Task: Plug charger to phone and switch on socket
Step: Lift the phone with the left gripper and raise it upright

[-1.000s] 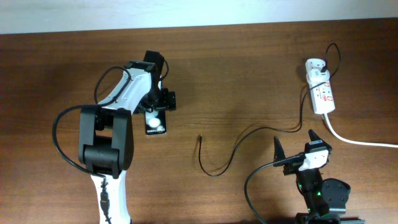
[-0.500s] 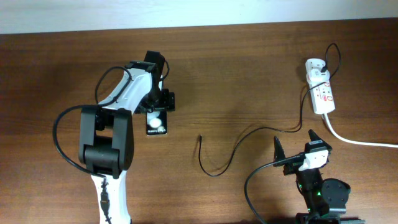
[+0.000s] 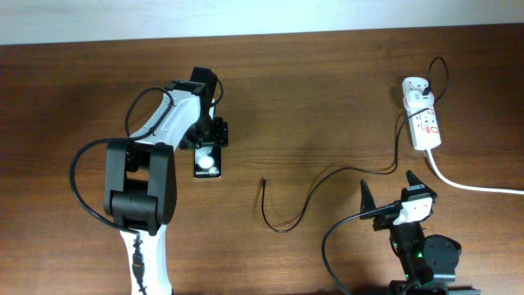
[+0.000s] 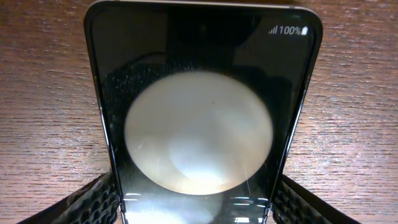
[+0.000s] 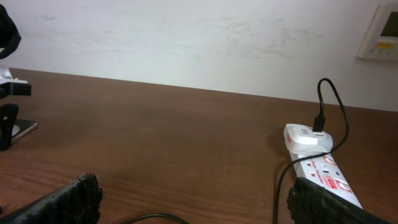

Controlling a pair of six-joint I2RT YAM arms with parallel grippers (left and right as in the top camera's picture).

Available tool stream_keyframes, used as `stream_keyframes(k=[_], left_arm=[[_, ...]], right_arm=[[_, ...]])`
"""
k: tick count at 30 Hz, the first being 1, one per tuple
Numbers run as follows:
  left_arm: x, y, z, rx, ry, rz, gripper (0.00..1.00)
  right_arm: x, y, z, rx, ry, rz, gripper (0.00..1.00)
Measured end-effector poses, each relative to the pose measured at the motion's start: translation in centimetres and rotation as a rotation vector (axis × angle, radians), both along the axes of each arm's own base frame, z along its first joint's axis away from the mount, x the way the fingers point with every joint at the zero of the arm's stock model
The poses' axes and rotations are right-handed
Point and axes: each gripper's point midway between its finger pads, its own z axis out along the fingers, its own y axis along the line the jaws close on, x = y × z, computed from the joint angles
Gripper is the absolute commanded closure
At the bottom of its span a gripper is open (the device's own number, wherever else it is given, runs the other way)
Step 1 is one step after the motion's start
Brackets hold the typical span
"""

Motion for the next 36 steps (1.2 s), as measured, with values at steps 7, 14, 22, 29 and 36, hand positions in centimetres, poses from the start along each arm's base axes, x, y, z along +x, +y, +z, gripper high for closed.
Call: stream_keyframes(k=[7,14,22,29,36], left_arm=[[0.0,0.0,0.0,0.000,0.000,0.000,0.92],[0.0,0.0,0.2,0.001,0.009,0.000,1.00],[-0.6,-0.6,0.6,-0.005,0.113,-0.004,1.00],[-0.7,-0.7,0.6,-0.007,0.119,-0.004,1.00],[0.4,-1.4,0.9,-0.035,0.101,-0.004,1.00]], right_arm=[[0.0,0.0,0.0,0.000,0.000,0.000,0.01],[0.0,0.0,0.0,0.000,0.000,0.000,0.01],[0.0,0.0,0.0,0.000,0.000,0.000,0.01],[0.0,0.0,0.0,-0.001,0.000,0.000,0.01],[0.0,0.0,0.0,0.000,0.000,0.000,0.01]])
